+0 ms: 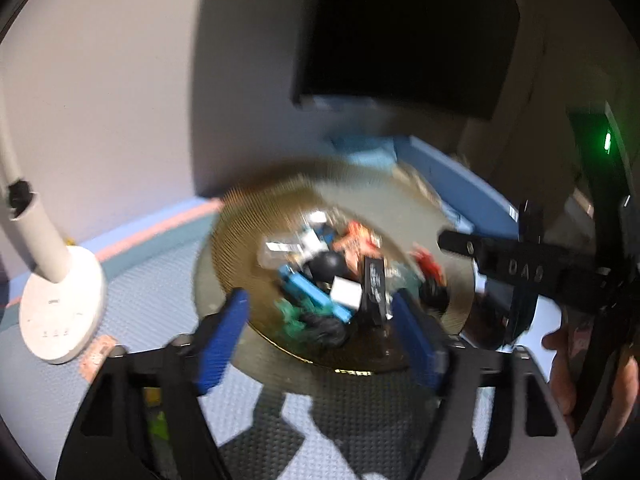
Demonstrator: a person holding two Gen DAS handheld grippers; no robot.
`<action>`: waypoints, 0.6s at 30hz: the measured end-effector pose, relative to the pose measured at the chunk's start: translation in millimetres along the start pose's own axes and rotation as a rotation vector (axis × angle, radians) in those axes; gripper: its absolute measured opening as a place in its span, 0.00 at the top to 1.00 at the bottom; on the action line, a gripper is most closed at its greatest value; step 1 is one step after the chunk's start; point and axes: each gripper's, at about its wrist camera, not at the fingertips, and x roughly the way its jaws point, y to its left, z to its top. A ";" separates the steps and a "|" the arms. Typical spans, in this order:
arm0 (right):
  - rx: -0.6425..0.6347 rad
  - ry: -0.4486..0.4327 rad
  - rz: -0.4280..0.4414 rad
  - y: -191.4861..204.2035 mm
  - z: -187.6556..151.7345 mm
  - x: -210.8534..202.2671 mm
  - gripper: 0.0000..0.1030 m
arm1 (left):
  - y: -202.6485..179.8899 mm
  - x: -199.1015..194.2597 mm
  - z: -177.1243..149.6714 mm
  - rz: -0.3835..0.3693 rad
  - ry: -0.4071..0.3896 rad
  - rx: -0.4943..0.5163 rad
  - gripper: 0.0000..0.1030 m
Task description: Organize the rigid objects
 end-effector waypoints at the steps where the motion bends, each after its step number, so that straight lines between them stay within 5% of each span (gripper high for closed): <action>1: -0.004 -0.009 0.001 0.3 -1.4 -4.2 0.64 | 5.1 -8.0 -0.8 0.003 -0.017 -0.011 0.24; 12: -0.083 -0.006 0.103 48.6 -30.8 -32.8 0.62 | 97.6 -98.0 -55.9 0.153 -0.049 -0.205 0.24; 15: -0.142 -0.003 0.143 76.5 -44.7 -35.8 0.40 | 128.8 -114.4 -83.2 0.198 -0.046 -0.288 0.24; 18: -0.199 0.007 0.166 101.3 -68.9 -27.9 0.40 | 154.1 -115.8 -114.7 0.291 -0.017 -0.345 0.24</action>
